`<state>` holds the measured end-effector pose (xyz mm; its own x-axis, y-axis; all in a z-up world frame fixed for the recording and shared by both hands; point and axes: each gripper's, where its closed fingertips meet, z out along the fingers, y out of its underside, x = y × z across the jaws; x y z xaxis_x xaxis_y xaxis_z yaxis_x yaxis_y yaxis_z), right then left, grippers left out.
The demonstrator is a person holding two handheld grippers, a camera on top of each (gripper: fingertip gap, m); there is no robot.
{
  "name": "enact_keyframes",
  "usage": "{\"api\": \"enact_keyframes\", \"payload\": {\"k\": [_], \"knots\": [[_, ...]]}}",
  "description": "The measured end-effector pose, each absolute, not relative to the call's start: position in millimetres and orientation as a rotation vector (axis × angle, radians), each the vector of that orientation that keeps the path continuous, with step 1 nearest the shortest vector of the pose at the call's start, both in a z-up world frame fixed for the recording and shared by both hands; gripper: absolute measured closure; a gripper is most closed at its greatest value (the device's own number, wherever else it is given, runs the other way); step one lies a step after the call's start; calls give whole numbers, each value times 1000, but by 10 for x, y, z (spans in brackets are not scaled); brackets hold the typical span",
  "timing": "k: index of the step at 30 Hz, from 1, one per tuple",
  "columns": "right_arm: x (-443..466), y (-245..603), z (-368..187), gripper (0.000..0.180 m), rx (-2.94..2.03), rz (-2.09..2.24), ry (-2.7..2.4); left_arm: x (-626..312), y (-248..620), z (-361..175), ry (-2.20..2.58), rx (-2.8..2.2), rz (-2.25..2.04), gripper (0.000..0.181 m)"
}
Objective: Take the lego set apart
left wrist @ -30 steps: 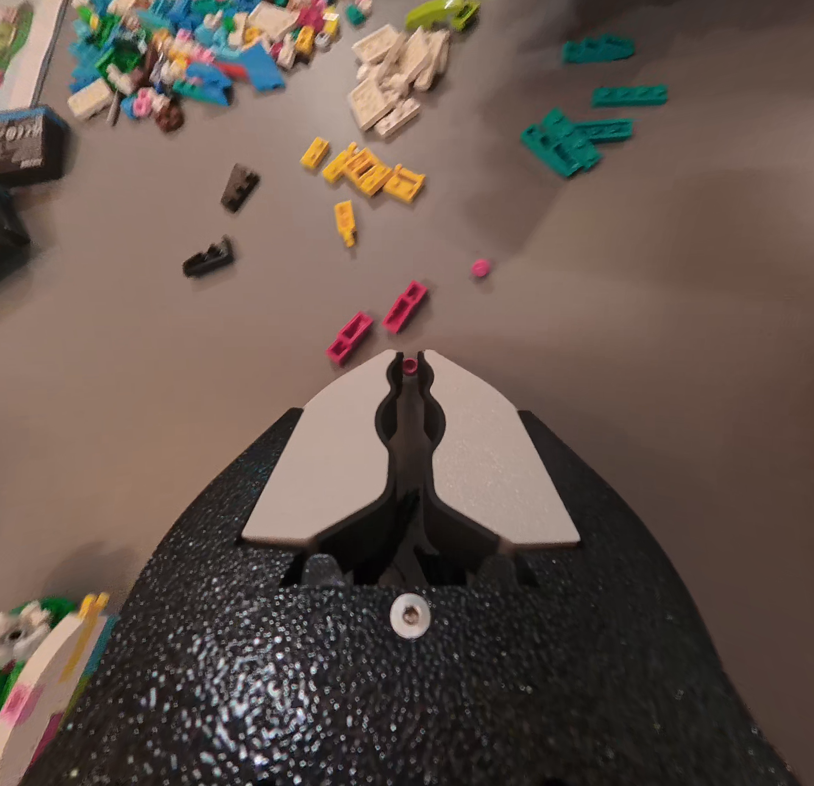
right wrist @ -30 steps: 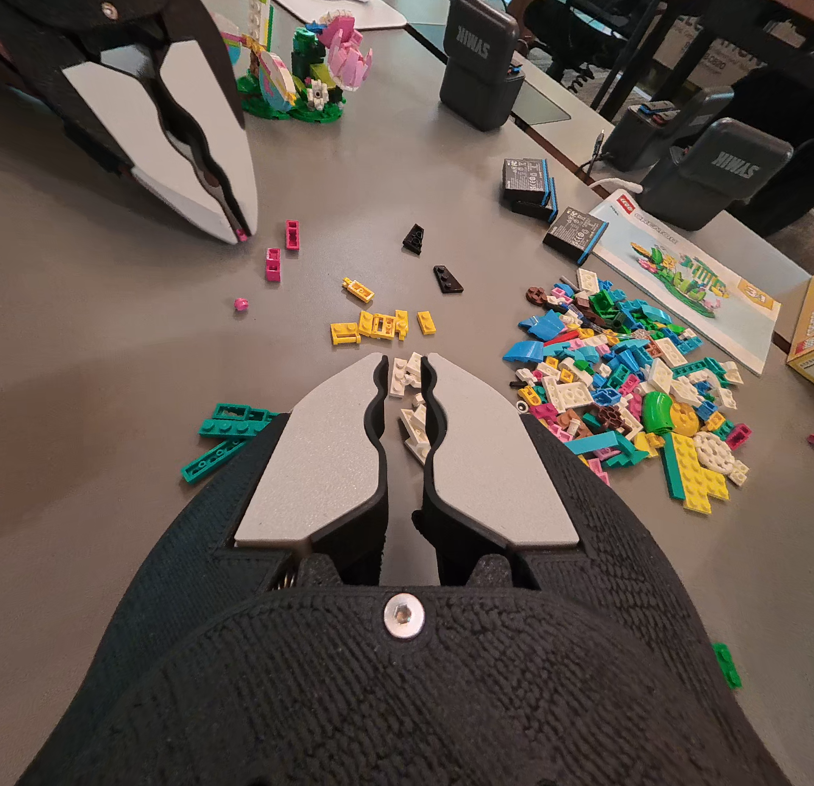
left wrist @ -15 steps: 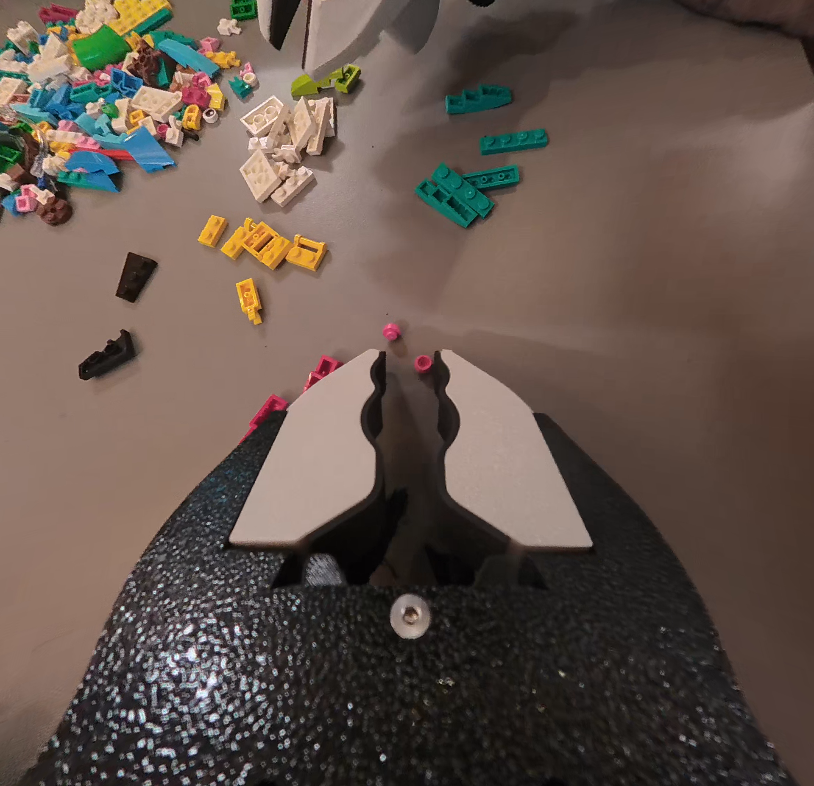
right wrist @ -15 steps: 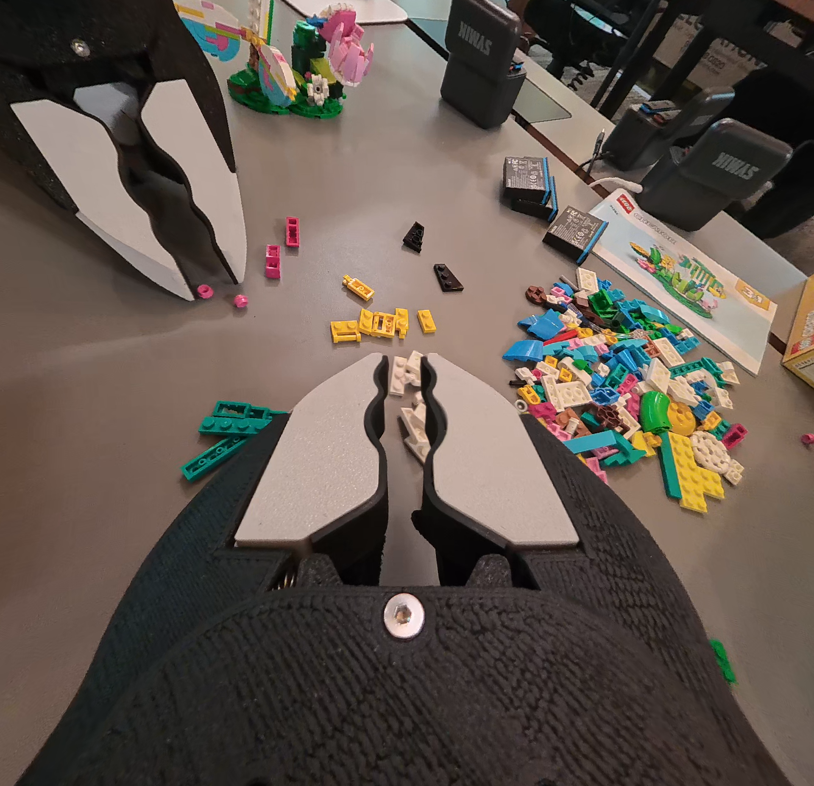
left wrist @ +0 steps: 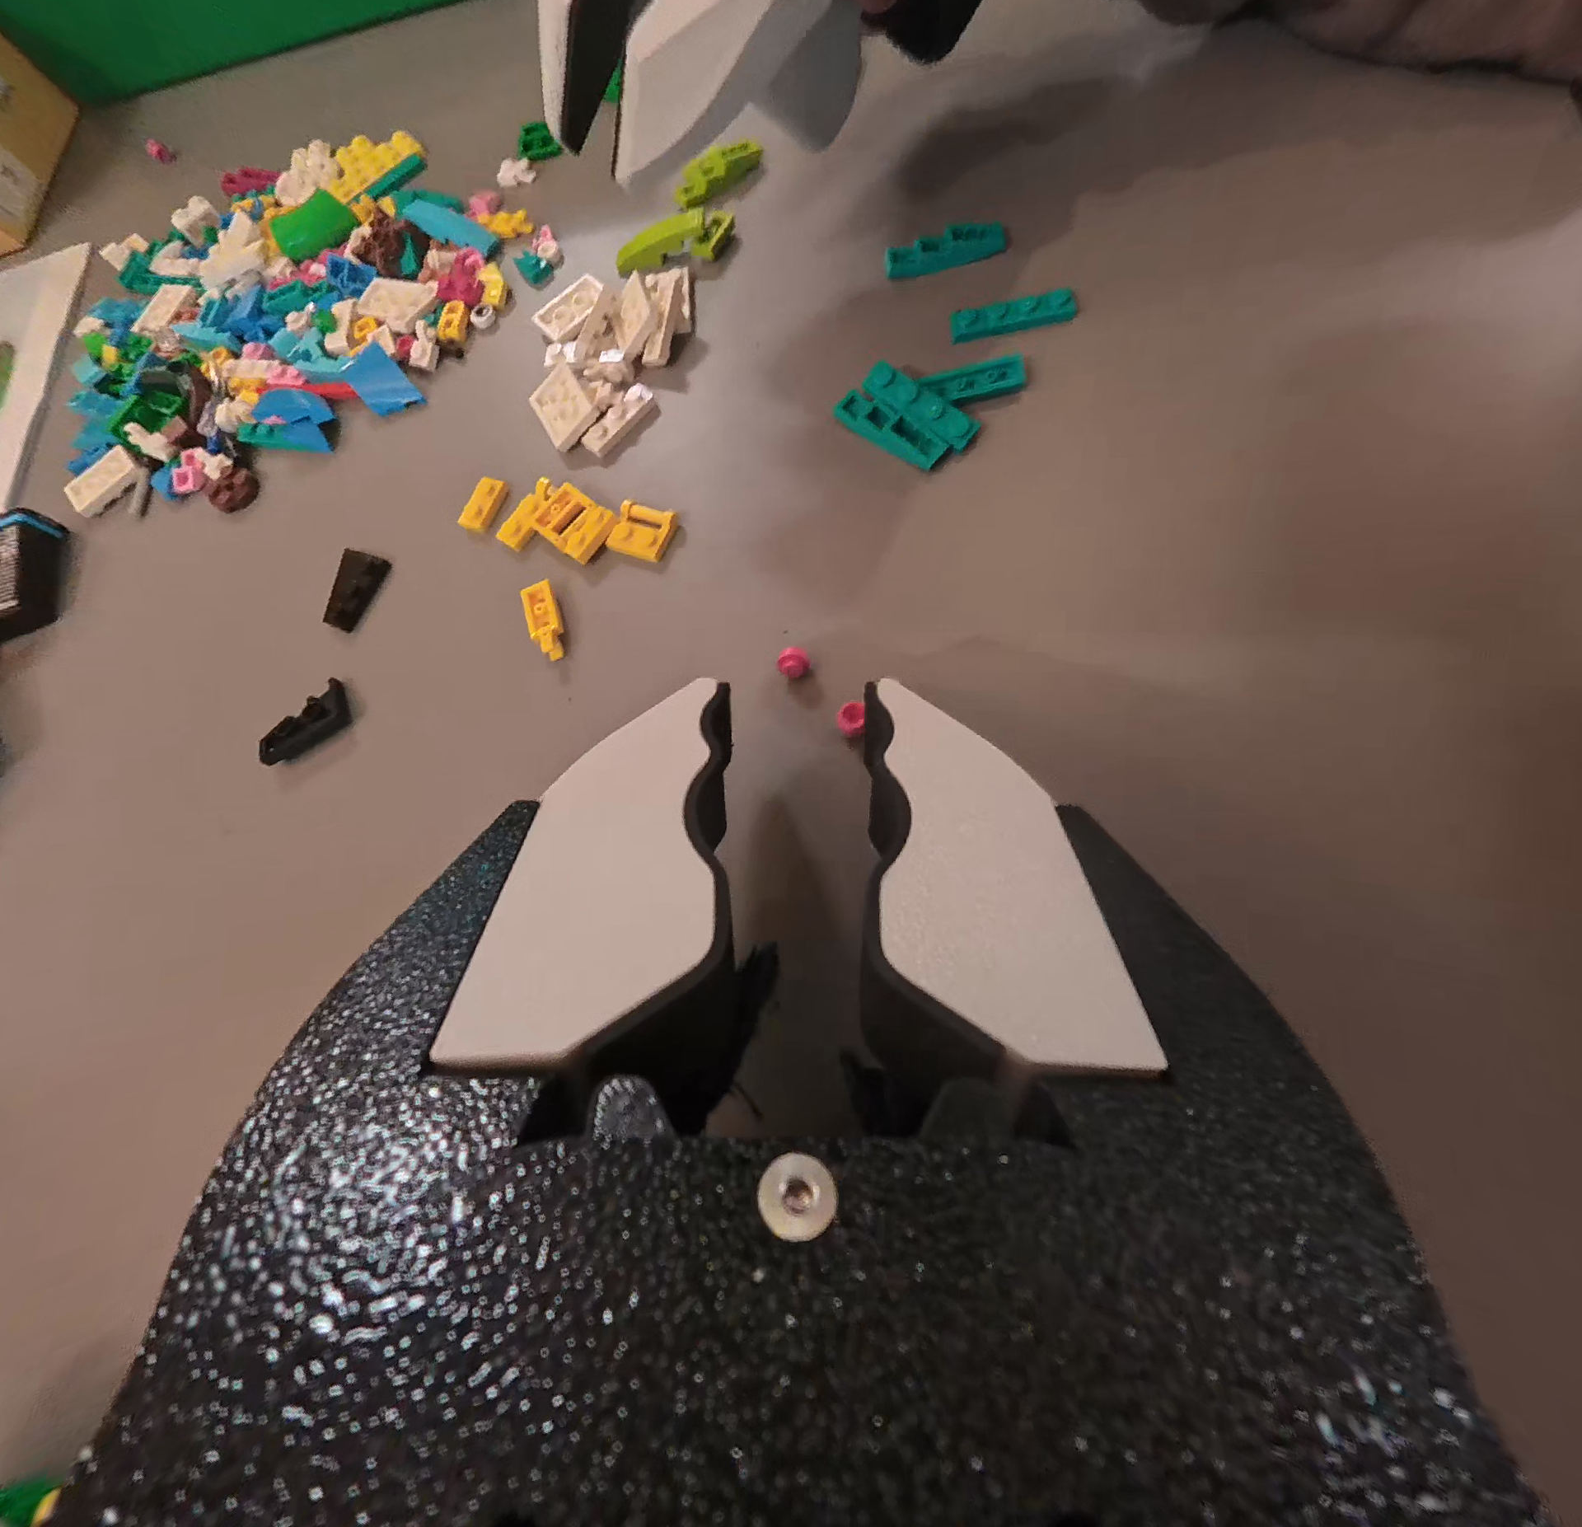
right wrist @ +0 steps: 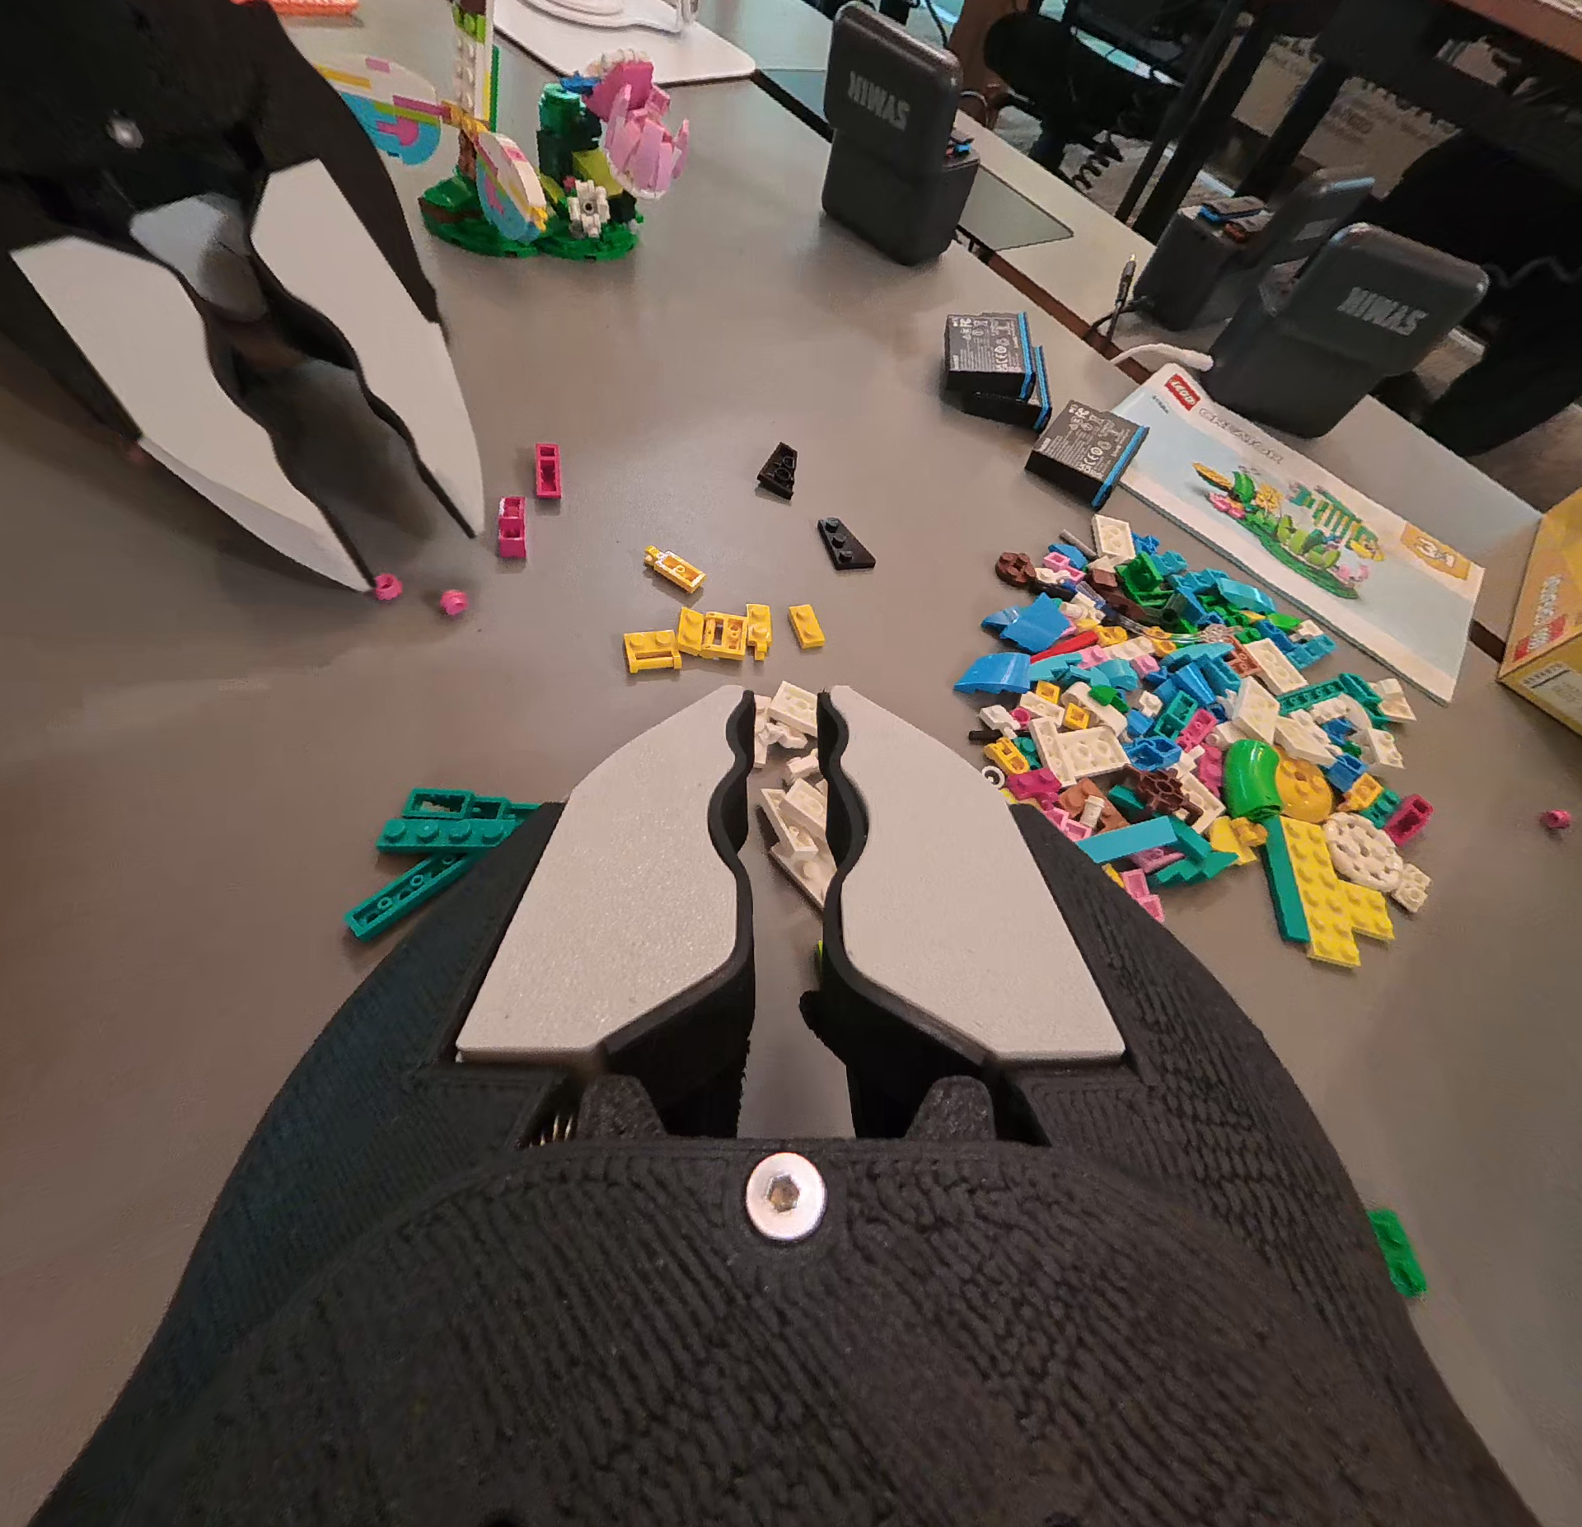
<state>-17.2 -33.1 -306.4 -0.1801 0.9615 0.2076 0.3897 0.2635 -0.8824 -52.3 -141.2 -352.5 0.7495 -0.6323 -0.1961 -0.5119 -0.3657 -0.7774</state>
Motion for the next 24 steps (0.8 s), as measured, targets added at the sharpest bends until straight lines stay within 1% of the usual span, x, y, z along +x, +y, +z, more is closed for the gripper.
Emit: {"api": "enact_keyframes", "payload": {"k": [1, 4, 10, 12, 19, 24], "knots": [[-173, -330, -3068, 167, -1250, 887, -1723, -560, -1410, -3576, 880, -2058, -128, 150], [-171, -324, -3076, 167, -1257, 889, -1721, -505, -1416, -3472, 859, -1997, -147, 151], [-174, -325, -3094, 167, -1262, 885, -1726, -490, -1441, -3528, 876, -2029, -104, 147], [-170, -312, -3091, 167, -1263, 881, -1721, -436, -1465, -3420, 878, -1972, -69, 148], [-157, -127, -2997, 167, -1265, 816, -1613, -448, -1476, -2912, 850, -1528, 328, 159], [-129, 89, -2858, 167, -1242, 723, -1476, -749, -1442, -2712, 630, -1454, 258, 162]]}}
